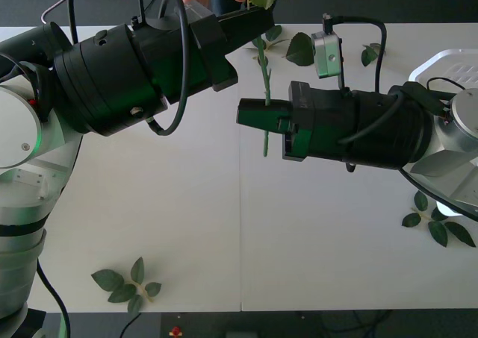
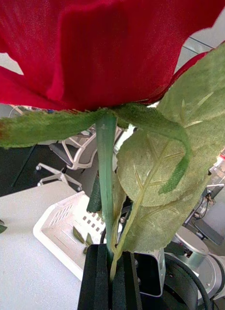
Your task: Place the red flowers into the right box and the blue flowers into the left box. If a person shows an open palm, hand one flower to the person first, then continue sorting.
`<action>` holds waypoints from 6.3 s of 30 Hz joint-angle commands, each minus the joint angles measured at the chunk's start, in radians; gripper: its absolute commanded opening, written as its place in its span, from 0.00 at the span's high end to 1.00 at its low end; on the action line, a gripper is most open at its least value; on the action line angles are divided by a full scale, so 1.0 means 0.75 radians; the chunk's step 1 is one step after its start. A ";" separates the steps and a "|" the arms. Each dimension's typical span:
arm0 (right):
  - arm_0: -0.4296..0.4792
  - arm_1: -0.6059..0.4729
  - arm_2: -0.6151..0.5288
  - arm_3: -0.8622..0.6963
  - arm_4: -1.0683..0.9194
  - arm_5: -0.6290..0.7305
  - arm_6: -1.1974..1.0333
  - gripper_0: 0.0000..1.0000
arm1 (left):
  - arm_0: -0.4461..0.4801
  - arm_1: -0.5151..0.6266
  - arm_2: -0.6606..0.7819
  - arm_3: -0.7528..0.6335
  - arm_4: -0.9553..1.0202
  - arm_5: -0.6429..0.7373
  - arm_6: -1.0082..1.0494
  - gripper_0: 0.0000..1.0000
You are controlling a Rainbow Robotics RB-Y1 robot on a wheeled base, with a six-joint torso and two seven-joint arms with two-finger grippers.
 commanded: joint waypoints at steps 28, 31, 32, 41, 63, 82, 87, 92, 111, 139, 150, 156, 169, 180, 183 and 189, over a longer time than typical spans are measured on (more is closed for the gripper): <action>-0.049 0.032 -0.006 -0.014 -0.074 -0.010 0.077 1.00 | 0.021 0.035 -0.027 -0.048 0.017 -0.019 0.031 0.00; -0.025 0.030 -0.045 -0.014 -0.074 -0.008 0.092 1.00 | 0.021 0.035 -0.027 -0.048 0.017 -0.019 0.031 0.00; -0.006 0.024 -0.074 -0.014 -0.076 -0.008 0.100 1.00 | 0.021 0.035 -0.027 -0.048 0.017 -0.019 0.031 0.00; 0.168 -0.009 -0.346 -0.014 0.018 -0.027 0.143 1.00 | 0.021 0.035 -0.027 -0.048 0.017 -0.019 0.031 0.00; -0.141 0.140 -0.268 0.232 0.491 -0.332 0.153 1.00 | 0.021 0.035 -0.027 -0.048 0.017 -0.019 0.031 0.00; -0.356 0.173 -0.031 0.381 0.523 -0.620 0.161 1.00 | 0.021 0.035 -0.027 -0.048 0.017 -0.019 0.031 0.00; -0.356 0.173 -0.031 0.381 0.513 -0.628 0.157 0.58 | 0.021 0.035 -0.027 -0.048 0.017 -0.019 0.031 0.00; -0.356 0.173 -0.031 0.381 0.493 -0.630 0.161 0.00 | 0.021 0.035 -0.027 -0.048 0.017 -0.019 0.031 0.00; -0.342 0.138 -0.045 0.379 0.403 -0.573 0.153 0.00 | 0.021 0.035 -0.027 -0.048 0.017 -0.019 0.031 0.00; 0.106 -0.154 -0.980 0.379 0.303 0.979 -0.193 0.00 | 0.033 0.322 -0.040 -0.050 0.181 -0.006 0.029 0.00; 0.274 -0.303 -1.045 0.310 0.080 1.108 -0.205 0.00 | 0.007 1.070 0.054 -0.050 0.477 0.114 0.039 0.00; 0.388 -0.346 -1.088 0.215 0.006 1.088 -0.203 0.00 | 0.109 1.250 0.052 -0.026 0.600 0.082 -0.102 0.00; 0.609 -0.442 -1.109 -0.016 -0.080 0.894 -0.170 0.00 | 0.164 0.882 0.226 0.208 0.350 0.538 -0.358 0.00; 0.673 -0.463 -1.109 -0.061 -0.080 0.847 -0.148 0.00 | 0.162 0.716 0.382 0.226 0.197 0.744 -0.374 0.00; 0.685 -0.461 -1.109 -0.054 -0.080 0.836 -0.152 0.00 | 0.164 0.718 0.384 0.226 0.197 0.744 -0.378 0.00; 0.685 -0.461 -1.109 -0.054 -0.080 0.836 -0.152 0.00 | 0.164 0.718 0.384 0.228 0.195 0.744 -0.389 0.00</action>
